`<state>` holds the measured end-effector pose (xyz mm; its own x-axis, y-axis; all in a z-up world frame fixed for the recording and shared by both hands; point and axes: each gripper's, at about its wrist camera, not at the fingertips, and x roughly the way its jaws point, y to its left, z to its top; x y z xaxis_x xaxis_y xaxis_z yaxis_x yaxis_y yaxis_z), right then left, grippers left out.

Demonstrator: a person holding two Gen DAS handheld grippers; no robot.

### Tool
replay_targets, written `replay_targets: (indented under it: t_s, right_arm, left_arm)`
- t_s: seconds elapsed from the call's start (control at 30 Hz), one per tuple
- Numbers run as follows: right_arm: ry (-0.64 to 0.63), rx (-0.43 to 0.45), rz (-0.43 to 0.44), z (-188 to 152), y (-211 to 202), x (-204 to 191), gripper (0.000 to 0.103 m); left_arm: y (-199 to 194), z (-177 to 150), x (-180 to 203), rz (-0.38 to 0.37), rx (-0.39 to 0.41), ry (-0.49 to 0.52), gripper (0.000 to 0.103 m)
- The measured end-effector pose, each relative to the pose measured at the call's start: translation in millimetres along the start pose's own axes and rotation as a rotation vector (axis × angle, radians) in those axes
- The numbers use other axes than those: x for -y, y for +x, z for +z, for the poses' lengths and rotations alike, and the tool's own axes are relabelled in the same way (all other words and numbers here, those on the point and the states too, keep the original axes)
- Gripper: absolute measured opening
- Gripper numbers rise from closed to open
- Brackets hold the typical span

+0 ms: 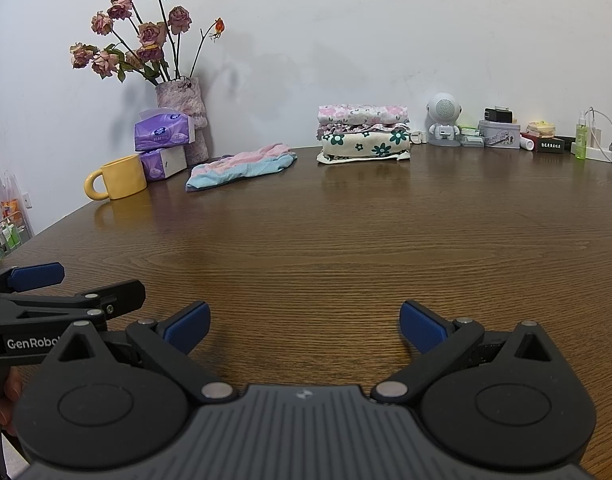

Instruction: Fold clothes

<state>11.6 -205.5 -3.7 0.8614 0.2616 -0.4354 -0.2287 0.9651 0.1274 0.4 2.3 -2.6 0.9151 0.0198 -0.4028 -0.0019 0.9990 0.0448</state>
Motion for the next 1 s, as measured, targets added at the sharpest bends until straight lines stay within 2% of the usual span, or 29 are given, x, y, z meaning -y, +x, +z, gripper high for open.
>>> replay_targets:
  t_s: [0.67, 1.0]
  right_arm:
    - [0.002, -0.006, 0.000, -1.3, 0.6, -1.4, 0.103]
    - [0.013, -0.037, 0.009, -0.1, 5.4, 0.1, 0.103]
  left_arm:
    - [0.7, -0.8, 0.3, 0.001, -0.004, 0.000, 0.103]
    - [1.7, -0.4, 4.6, 0.013, -0.013, 0.018, 0.103]
